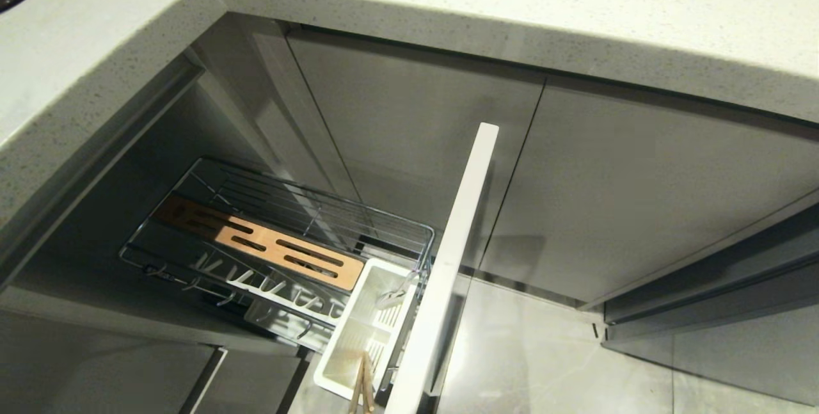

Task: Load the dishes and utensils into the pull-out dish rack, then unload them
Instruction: Close the cupboard

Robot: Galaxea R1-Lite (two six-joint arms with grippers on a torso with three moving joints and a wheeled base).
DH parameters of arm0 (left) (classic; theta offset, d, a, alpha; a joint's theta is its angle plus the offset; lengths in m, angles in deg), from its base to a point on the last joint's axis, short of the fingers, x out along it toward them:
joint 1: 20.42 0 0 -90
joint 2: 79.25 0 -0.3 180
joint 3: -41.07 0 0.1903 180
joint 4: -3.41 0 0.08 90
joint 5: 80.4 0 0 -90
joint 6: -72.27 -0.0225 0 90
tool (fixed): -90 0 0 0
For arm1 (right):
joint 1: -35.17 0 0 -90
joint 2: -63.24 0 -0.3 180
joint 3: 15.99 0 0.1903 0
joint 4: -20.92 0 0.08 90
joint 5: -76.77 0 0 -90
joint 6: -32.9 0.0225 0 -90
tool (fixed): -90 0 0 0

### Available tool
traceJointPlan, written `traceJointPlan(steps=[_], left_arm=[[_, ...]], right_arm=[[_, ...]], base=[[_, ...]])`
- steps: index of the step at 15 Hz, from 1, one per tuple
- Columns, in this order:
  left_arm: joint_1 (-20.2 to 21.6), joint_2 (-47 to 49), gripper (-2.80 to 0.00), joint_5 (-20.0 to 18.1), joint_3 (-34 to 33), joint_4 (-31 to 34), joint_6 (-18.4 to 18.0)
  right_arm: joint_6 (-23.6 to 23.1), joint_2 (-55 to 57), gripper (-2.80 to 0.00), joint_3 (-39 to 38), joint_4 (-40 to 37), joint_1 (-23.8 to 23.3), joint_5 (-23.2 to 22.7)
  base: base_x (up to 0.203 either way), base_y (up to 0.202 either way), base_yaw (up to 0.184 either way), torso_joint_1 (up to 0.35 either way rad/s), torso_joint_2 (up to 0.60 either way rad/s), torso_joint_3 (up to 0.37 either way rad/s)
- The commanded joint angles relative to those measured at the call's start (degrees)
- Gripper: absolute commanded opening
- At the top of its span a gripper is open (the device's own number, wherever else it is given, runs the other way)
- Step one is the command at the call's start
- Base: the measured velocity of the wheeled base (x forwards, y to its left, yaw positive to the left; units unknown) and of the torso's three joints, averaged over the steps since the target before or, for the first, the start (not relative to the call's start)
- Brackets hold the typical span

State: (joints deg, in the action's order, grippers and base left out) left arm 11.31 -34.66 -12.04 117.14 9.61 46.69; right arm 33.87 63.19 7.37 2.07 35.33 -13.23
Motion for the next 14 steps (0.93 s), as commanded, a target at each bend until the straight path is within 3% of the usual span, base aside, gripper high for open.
traceJointPlan(steps=[1,3,4,6,11,14], left_arm=[[-1.72,0.30,0.00,-0.02,6.50,1.27,4.42],[-2.28,1.18,0.00,0.01,13.18,4.79,12.31],[-2.45,1.85,-2.80,0.04,16.36,7.16,15.62],[-3.34,3.90,-2.80,0.41,21.98,12.59,21.81],[-7.74,6.36,-2.80,0.71,27.61,17.87,45.00],[-18.09,7.63,-2.80,0.82,28.86,19.41,48.03]], right_arm=[[0.00,0.05,-2.80,-1.49,0.06,0.02,0.00],[0.00,0.05,-2.80,-1.51,0.06,0.02,0.00],[0.00,0.05,-2.80,-1.55,0.06,0.02,0.00],[0.00,0.05,-2.80,-1.49,0.06,0.02,0.00],[0.00,0.05,-2.80,-1.49,0.06,0.02,0.00],[0.00,0.05,-2.80,-1.49,0.06,0.02,0.00]], base=[[0.000,0.000,0.000,0.000,0.00,0.000],[0.000,0.000,0.000,0.000,0.00,0.000],[0.000,0.000,0.000,0.000,0.00,0.000],[0.000,0.000,0.000,0.000,0.00,0.000],[0.000,0.000,0.000,0.000,0.00,0.000],[0.000,0.000,0.000,0.000,0.00,0.000]])
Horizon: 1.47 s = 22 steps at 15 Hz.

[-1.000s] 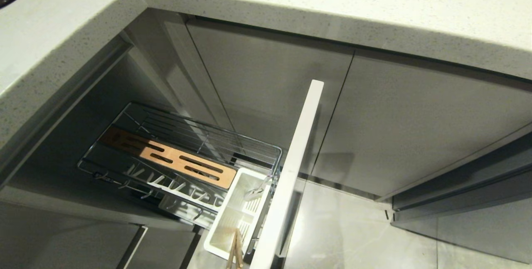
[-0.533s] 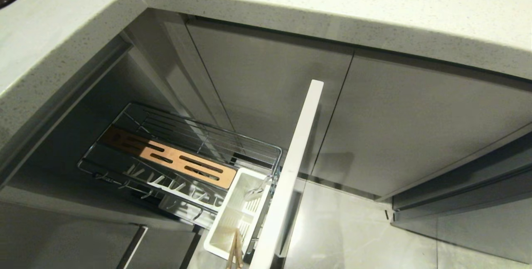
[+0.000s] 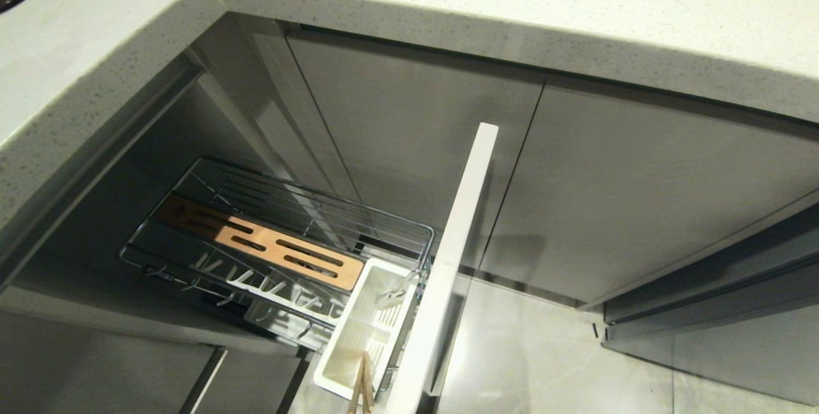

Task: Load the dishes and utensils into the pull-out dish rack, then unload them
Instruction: Close the cupboard

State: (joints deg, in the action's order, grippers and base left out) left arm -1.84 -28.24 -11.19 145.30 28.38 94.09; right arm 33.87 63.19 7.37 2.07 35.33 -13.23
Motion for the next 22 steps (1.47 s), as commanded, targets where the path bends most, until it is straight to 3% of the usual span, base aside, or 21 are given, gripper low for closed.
traceJointPlan(steps=[1,3,6,12,14,18,22], left_arm=[[-8.46,2.21,-2.80,0.42,1.22,1.81,0.90],[-16.34,5.13,-2.80,3.55,2.80,4.39,1.44],[-28.33,9.60,-2.80,13.75,4.56,5.39,2.06],[-61.57,16.22,-2.80,30.72,4.45,8.22,2.57],[-70.14,19.70,-2.80,34.53,4.20,9.99,4.61],[-81.34,25.45,-2.80,36.33,4.31,14.71,10.49],[-87.11,29.95,-2.80,36.81,4.37,18.75,12.18]], right_arm=[[0.03,0.05,-2.80,-1.51,0.06,0.02,0.00],[0.00,0.05,-2.80,-1.49,0.06,0.02,0.00],[0.00,0.05,-2.80,-1.49,0.06,0.02,0.00],[0.00,0.05,-2.80,-1.50,0.06,0.02,0.00],[0.00,0.05,-2.80,-1.49,0.06,0.02,0.00],[0.00,0.05,-2.80,-1.50,0.06,0.02,0.00],[0.00,0.05,-2.80,-1.49,0.06,0.02,0.00]], base=[[0.000,0.000,0.000,0.000,0.00,0.000],[0.000,0.000,0.000,0.000,0.00,0.000],[0.000,0.000,0.000,0.000,0.00,0.000],[0.000,0.000,0.000,0.000,0.00,0.000],[0.000,0.000,0.000,0.000,0.00,0.000],[0.000,0.000,0.000,0.000,0.00,0.000],[0.000,0.000,0.000,0.000,0.00,0.000]])
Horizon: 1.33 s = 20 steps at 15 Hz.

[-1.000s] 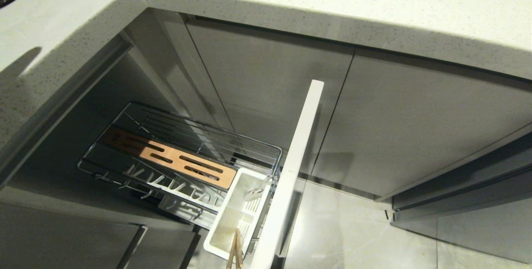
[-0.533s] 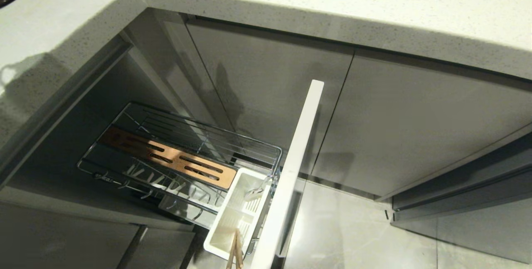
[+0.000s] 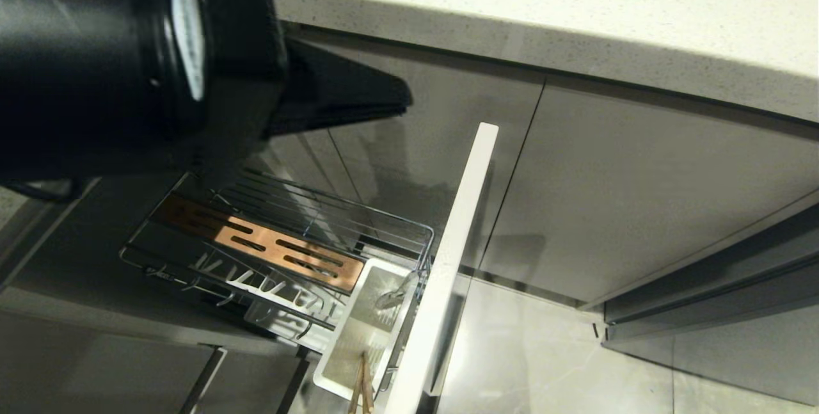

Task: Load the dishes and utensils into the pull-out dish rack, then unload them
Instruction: Close the cupboard

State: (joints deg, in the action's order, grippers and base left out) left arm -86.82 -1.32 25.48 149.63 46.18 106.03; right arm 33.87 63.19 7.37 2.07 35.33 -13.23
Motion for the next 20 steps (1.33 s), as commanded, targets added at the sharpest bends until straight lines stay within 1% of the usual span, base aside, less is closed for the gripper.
traceJointPlan(steps=[1,3,6,9,11,12,14,16,18,20], left_arm=[[-3.22,4.31,-2.80,0.18,0.05,2.13,0.29],[-4.91,6.68,-2.80,0.84,0.04,3.94,0.25],[-6.44,9.87,-2.80,1.88,0.77,8.51,0.02],[-6.81,12.82,-2.80,1.97,1.84,13.02,-0.18],[-6.82,13.74,-2.80,3.10,2.08,15.05,-0.18],[-6.82,14.02,-2.80,3.95,2.09,15.26,-0.36],[-6.82,14.75,-2.80,6.93,2.00,15.84,-1.11],[-6.82,15.39,-2.80,9.29,2.15,18.61,-1.56],[-6.82,15.85,-2.80,11.41,2.08,19.78,-2.28],[-6.82,15.77,-2.80,14.72,2.03,20.82,-2.60]], right_arm=[[0.00,0.05,-2.80,-1.49,0.06,0.02,0.00],[0.00,0.05,-2.80,-1.50,0.06,0.02,0.00],[0.00,0.05,-2.80,-1.50,0.06,0.02,0.00],[0.00,0.05,-2.80,-1.51,0.06,0.02,0.00],[0.00,0.05,-2.80,-1.49,0.06,0.02,0.00],[0.00,0.05,-2.80,-1.51,0.06,0.02,0.00],[0.00,0.05,-2.80,-1.51,0.06,0.01,0.00],[0.00,0.05,-2.80,-1.49,0.06,0.02,0.00],[0.00,0.05,-2.80,-1.52,0.06,0.02,0.00],[0.00,0.05,-2.80,-1.49,0.06,0.02,0.00]], base=[[0.000,0.000,0.000,0.000,0.00,0.000],[0.000,0.000,0.000,0.000,0.00,0.000],[0.000,0.000,0.000,0.000,0.00,0.000],[0.000,0.000,0.000,0.000,0.00,0.000],[0.000,0.000,0.000,0.000,0.00,0.000],[0.000,0.000,0.000,0.000,0.00,0.000],[0.000,0.000,0.000,0.000,0.00,0.000],[0.000,0.000,0.000,0.000,0.00,0.000],[0.000,0.000,0.000,0.000,0.00,0.000],[0.000,0.000,0.000,0.000,0.00,0.000]])
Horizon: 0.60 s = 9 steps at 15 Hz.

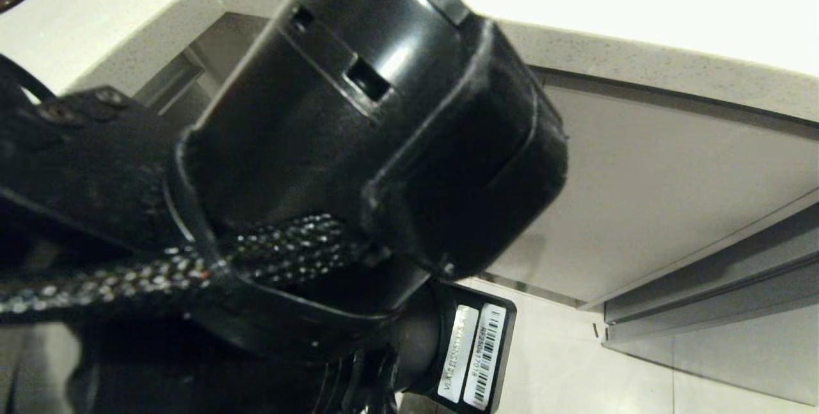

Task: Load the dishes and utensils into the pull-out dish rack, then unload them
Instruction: Close the cupboard

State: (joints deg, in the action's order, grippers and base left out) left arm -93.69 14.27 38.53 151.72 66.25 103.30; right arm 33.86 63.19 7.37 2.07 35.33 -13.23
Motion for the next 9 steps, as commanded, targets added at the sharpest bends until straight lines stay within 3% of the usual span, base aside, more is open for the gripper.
traceJointPlan(steps=[1,7,9], left_arm=[[0.05,0.17,-2.80,3.59,-0.02,1.53,0.09],[0.77,-0.82,-2.80,16.90,-0.43,7.58,-1.13],[2.10,-1.04,-2.80,17.99,-0.49,10.25,-1.16]], right_arm=[[0.01,0.05,-2.80,-1.49,0.05,0.02,0.00],[0.01,0.05,-2.80,-1.49,0.05,0.02,0.00],[0.01,0.05,-2.80,-1.50,0.05,0.02,0.00]], base=[[0.000,0.000,0.000,0.000,0.00,0.000],[0.000,0.000,0.000,0.000,0.00,0.000],[0.000,0.000,0.000,0.000,0.00,0.000]])
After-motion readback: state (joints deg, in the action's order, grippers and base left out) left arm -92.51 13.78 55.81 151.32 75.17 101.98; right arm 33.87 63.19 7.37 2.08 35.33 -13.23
